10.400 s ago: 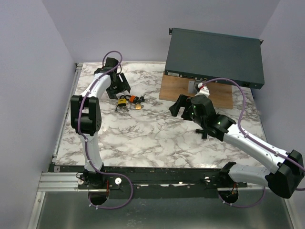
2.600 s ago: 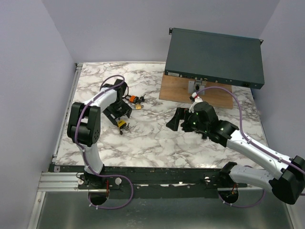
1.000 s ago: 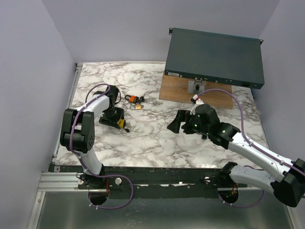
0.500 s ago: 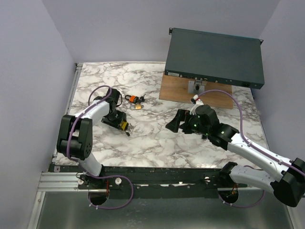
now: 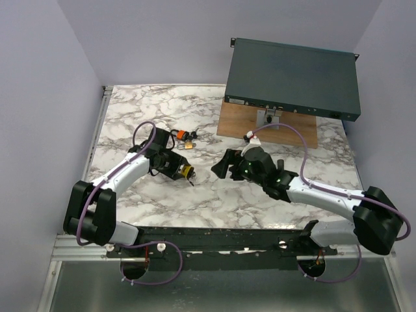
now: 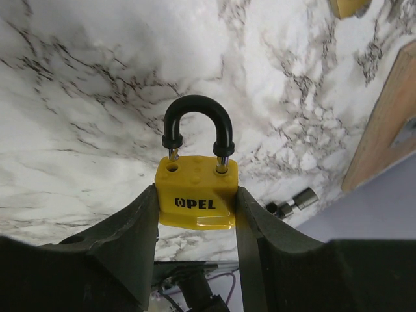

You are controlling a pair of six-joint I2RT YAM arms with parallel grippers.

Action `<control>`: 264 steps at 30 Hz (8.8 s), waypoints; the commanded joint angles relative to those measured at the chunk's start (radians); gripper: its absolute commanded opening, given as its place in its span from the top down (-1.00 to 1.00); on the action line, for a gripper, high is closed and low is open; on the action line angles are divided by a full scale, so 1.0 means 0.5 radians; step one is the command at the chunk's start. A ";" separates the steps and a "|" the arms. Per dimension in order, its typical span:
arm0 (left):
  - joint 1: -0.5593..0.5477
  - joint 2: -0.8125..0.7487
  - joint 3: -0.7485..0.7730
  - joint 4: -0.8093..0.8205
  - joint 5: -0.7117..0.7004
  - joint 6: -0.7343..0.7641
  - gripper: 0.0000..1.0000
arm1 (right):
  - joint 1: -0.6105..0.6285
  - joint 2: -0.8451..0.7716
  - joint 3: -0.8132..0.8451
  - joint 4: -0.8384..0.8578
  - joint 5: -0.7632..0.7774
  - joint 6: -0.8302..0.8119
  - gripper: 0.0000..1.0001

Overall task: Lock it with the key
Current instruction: Pick up the lock from the center of the board, then lock the lock.

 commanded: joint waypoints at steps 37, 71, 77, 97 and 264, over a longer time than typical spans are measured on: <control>-0.363 -0.211 0.241 0.268 0.379 -0.186 1.00 | 0.294 0.418 0.092 0.813 0.548 -0.139 0.17; -0.309 -0.931 0.682 0.175 0.821 1.998 -0.69 | 0.296 -0.756 0.604 -0.570 -0.283 -0.318 0.98; -0.309 -1.122 0.662 0.385 1.437 1.901 -0.43 | 0.296 -0.855 0.673 -0.499 -0.894 -0.260 0.99; -0.308 -1.312 0.608 0.651 1.703 1.649 -0.12 | 0.296 -0.648 1.027 -0.367 -1.381 -0.319 0.99; -0.628 -1.490 0.420 0.340 0.913 1.596 1.00 | 0.345 -0.167 1.315 -0.216 -1.019 -0.372 0.99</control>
